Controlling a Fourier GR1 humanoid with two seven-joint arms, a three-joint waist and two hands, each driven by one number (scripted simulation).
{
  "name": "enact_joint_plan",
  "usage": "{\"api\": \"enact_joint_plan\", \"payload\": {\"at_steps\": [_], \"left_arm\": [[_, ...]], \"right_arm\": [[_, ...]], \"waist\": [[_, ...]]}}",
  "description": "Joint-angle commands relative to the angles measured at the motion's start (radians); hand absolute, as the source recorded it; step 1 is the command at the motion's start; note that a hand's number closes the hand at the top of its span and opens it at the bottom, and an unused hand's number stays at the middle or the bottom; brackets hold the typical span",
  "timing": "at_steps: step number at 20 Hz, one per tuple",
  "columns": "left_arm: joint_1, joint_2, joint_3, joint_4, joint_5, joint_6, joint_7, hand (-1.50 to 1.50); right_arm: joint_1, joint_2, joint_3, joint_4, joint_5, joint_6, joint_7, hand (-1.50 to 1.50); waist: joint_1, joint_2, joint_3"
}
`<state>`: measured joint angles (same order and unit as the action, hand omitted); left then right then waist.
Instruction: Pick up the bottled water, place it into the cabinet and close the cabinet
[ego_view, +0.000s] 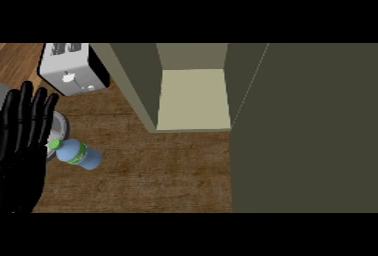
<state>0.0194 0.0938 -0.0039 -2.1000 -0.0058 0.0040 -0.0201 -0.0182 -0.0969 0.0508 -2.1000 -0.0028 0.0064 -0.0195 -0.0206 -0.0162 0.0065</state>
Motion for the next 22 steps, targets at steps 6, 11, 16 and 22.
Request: {"api": "enact_joint_plan", "payload": {"at_steps": [6, 11, 16, 22], "left_arm": [[0.011, 0.154, 0.104, -0.021, 0.347, -0.294, 0.008, -1.50], [0.182, 0.161, 0.073, -0.095, 0.610, -0.315, 0.262, -1.50], [0.281, 0.220, 0.155, -0.247, 0.785, -0.320, 0.352, -1.50], [0.363, 0.244, 0.257, -0.343, 0.903, -0.312, 0.406, -1.50]], "right_arm": [[0.251, -0.001, -0.001, -0.140, -0.010, 0.026, -0.002, -1.50], [0.311, -0.017, 0.069, -0.240, -0.220, 0.120, 0.177, -1.50], [0.384, -0.088, -0.068, -0.374, -0.385, 0.155, 0.262, -1.50], [0.367, -0.109, -0.134, -0.440, -0.464, 0.152, 0.358, -1.50]], "waist": [[0.009, 0.012, -0.007], [0.020, 0.008, -0.007], [0.021, 0.011, -0.006], [0.029, 0.010, -0.007]]}}
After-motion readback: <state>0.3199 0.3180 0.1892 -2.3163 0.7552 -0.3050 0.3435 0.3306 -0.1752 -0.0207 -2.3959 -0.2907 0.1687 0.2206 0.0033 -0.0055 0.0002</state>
